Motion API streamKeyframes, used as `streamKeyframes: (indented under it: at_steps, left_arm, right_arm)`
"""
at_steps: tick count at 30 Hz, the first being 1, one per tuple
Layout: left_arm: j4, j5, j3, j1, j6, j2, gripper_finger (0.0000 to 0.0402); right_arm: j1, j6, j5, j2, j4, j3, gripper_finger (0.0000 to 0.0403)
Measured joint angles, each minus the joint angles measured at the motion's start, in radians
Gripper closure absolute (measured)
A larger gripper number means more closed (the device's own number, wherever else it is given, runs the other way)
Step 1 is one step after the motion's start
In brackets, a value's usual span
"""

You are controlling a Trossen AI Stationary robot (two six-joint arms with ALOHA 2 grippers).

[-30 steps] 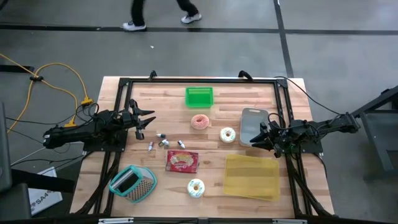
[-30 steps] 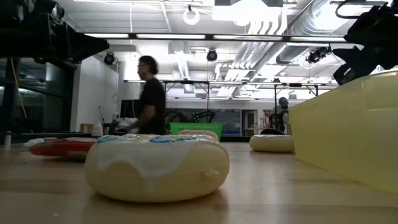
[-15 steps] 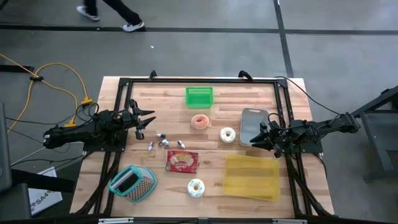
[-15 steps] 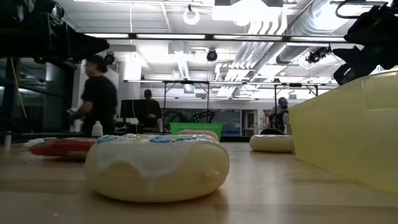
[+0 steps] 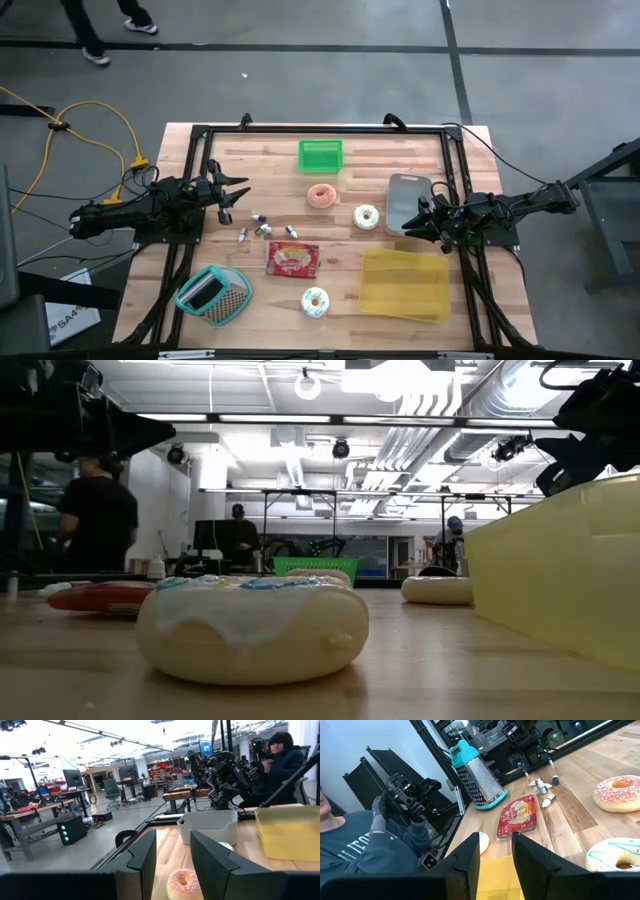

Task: Pick & Place Food Item
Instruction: Put the blue food coloring bottle into the green bin

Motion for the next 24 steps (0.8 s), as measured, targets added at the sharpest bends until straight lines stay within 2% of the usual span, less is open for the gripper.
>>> streamKeyframes:
  at_steps: [5, 12, 17, 24]
  left_arm:
    - [-0.003, -0.013, 0.0, 0.0, -0.079, 0.0, 0.0289]
    - [-0.071, -0.092, 0.051, 0.0, -0.076, 0.041, 0.0289]
    - [-0.117, -0.128, 0.136, 0.0, -0.091, 0.159, 0.0289]
    - [-0.23, -0.143, 0.323, 0.0, -0.131, 0.407, 0.0289]
  right_arm:
    - [0.0, 0.0, 0.0, 0.0, 0.0, 0.0, 0.0302]
    - [0.0, 0.0, 0.0, 0.0, 0.0, 0.0, 0.0302]
    - [0.0, 0.0, 0.0, 0.0, 0.0, 0.0, 0.0302]
    - [0.0, 0.0, 0.0, 0.0, 0.0, 0.0, 0.0302]
